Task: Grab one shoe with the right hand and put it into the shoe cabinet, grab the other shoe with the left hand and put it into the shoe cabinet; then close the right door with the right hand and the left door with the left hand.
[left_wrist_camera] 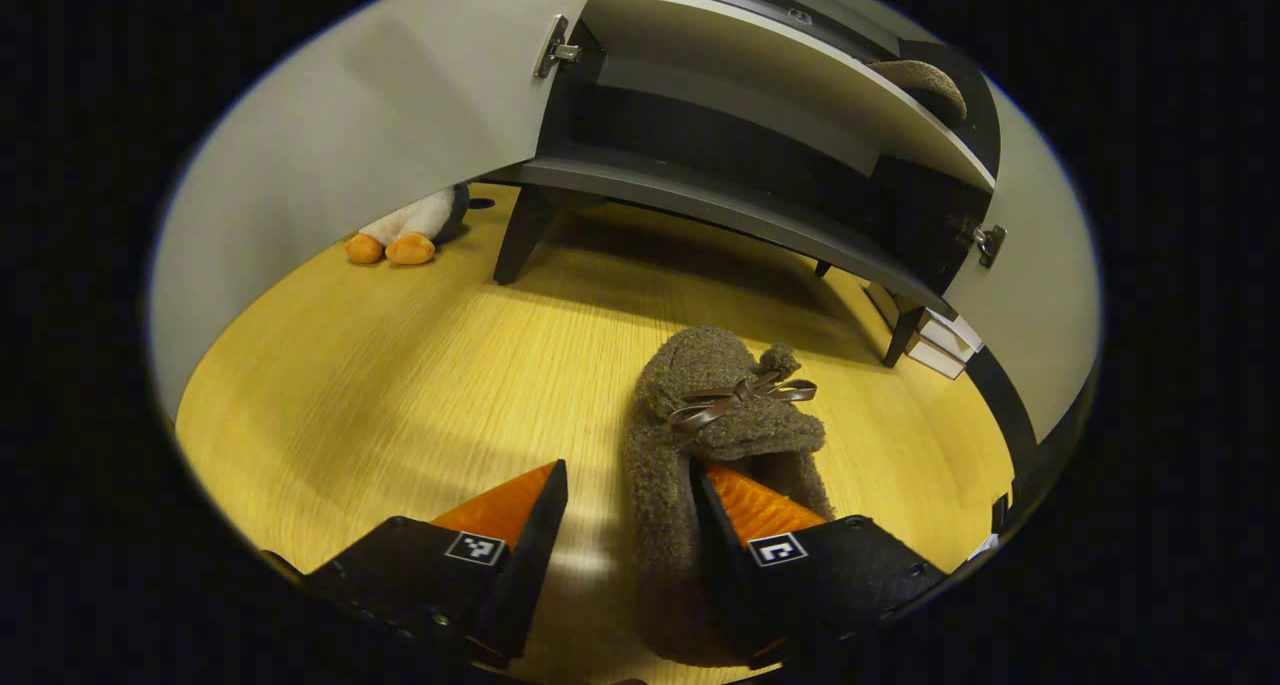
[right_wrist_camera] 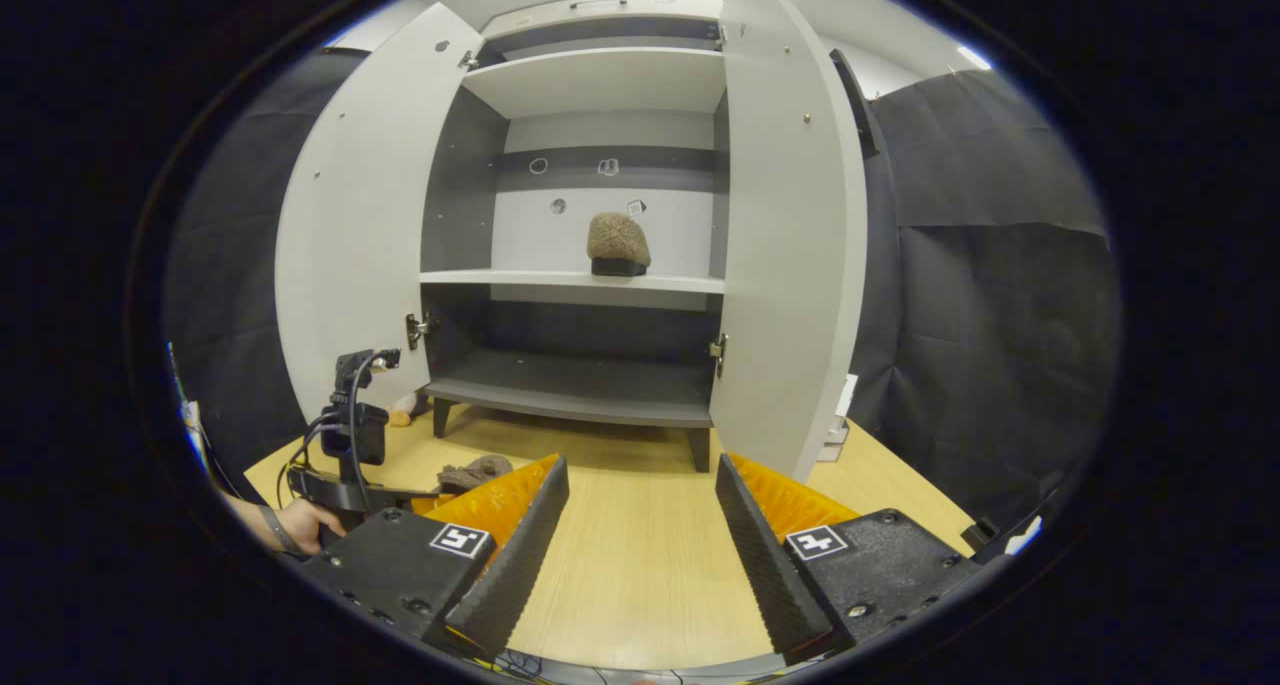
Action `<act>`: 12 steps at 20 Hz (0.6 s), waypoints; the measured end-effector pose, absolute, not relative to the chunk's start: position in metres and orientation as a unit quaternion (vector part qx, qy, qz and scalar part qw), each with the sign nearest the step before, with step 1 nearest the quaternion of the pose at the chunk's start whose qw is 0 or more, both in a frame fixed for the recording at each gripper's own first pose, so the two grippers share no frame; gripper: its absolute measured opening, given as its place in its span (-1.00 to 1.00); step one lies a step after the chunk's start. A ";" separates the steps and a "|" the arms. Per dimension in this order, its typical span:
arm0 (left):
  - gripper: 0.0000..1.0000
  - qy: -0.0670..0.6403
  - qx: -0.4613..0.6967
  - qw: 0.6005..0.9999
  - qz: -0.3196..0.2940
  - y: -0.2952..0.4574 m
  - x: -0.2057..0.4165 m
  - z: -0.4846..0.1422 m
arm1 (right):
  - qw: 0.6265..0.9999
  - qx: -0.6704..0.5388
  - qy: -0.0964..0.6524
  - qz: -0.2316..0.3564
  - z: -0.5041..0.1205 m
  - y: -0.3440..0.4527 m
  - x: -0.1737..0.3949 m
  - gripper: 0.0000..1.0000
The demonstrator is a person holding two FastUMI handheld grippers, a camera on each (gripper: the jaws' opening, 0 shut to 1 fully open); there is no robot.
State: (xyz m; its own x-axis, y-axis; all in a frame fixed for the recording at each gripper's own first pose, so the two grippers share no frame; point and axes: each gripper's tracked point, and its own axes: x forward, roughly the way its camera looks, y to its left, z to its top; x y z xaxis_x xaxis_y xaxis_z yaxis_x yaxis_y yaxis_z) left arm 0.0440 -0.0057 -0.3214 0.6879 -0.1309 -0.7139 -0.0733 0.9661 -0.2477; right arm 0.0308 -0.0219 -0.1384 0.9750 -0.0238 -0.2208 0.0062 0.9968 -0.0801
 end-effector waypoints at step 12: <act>-0.99 0.275 -0.086 0.958 0.007 -0.020 0.064 -0.191 | 0.993 -0.036 0.110 -0.009 -0.141 -0.026 0.026 0.86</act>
State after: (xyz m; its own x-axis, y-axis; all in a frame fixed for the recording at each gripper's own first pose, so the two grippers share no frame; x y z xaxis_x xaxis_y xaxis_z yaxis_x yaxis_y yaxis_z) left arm 0.0644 -0.0195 -0.1914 0.8489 -0.0327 -0.5276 -0.0614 0.9852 -0.1598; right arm 0.0264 -0.0260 -0.1409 0.9756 -0.0268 -0.2180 0.0107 0.9972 -0.0744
